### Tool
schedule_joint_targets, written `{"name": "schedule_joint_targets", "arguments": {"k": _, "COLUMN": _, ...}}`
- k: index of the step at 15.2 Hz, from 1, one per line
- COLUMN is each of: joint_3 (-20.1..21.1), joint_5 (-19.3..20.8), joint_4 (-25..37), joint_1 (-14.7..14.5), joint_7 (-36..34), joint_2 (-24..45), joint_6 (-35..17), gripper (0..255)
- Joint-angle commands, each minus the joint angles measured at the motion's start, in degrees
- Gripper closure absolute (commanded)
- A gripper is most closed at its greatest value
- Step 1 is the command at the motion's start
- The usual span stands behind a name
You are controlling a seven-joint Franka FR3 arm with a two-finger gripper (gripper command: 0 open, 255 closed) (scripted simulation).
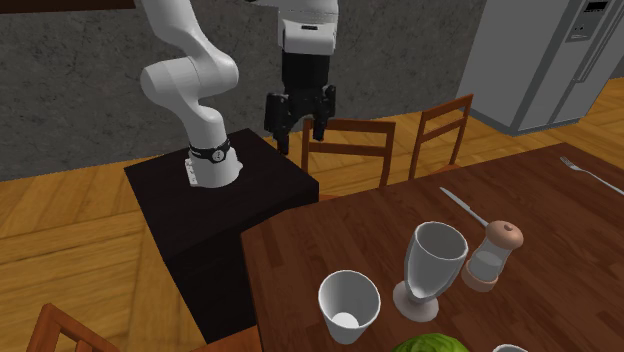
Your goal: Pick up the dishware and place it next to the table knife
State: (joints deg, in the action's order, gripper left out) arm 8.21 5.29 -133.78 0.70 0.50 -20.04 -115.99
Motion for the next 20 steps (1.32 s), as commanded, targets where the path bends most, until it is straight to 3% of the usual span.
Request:
{"name": "schedule_joint_targets", "arguments": {"k": 1, "joint_3": 0.51, "joint_5": 1.09, "joint_4": 1.21, "joint_1": 0.32, "joint_7": -0.86, "joint_2": 4.42, "joint_6": -2.82, "gripper": 0}}
{"name": "schedule_joint_targets", "arguments": {"k": 10, "joint_3": 2.00, "joint_5": 7.76, "joint_4": 9.44, "joint_1": 0.55, "joint_7": -6.41, "joint_2": 24.20, "joint_6": -11.83, "gripper": 0}}
{"name": "schedule_joint_targets", "arguments": {"k": 20, "joint_3": 0.31, "joint_5": 15.12, "joint_4": 25.54, "joint_1": -2.06, "joint_7": -11.30, "joint_2": 46.93, "joint_6": -15.46, "gripper": 0}}
